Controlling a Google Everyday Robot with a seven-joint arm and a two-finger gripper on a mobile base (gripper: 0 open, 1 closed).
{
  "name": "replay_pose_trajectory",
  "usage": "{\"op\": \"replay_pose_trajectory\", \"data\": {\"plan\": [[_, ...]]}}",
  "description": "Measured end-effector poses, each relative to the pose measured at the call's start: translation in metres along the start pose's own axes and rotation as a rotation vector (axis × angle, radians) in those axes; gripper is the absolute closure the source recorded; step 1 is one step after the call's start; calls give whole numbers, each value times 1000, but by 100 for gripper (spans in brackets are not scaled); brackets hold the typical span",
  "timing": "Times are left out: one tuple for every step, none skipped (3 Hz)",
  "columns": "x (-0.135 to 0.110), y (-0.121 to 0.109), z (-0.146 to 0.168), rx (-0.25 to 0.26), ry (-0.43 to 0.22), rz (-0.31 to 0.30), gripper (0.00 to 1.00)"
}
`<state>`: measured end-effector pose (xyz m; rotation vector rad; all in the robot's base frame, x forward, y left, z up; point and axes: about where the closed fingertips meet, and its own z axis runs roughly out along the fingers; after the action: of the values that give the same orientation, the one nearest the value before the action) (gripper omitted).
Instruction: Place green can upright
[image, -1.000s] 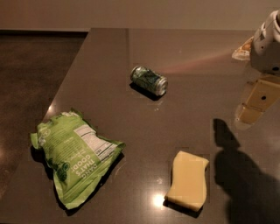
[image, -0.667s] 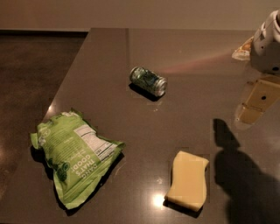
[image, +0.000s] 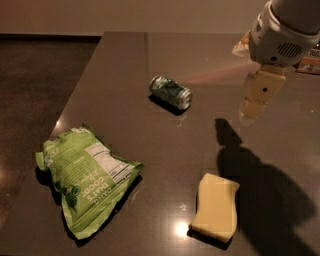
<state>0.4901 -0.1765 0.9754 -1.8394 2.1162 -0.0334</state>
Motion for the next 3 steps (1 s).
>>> {"op": "replay_pose_trajectory", "data": {"plan": [[-35, -30, 19, -33, -14, -41, 0], [-80, -62, 50, -75, -11, -51, 0], [-122, -92, 96, -106, 5, 49, 0]]}}
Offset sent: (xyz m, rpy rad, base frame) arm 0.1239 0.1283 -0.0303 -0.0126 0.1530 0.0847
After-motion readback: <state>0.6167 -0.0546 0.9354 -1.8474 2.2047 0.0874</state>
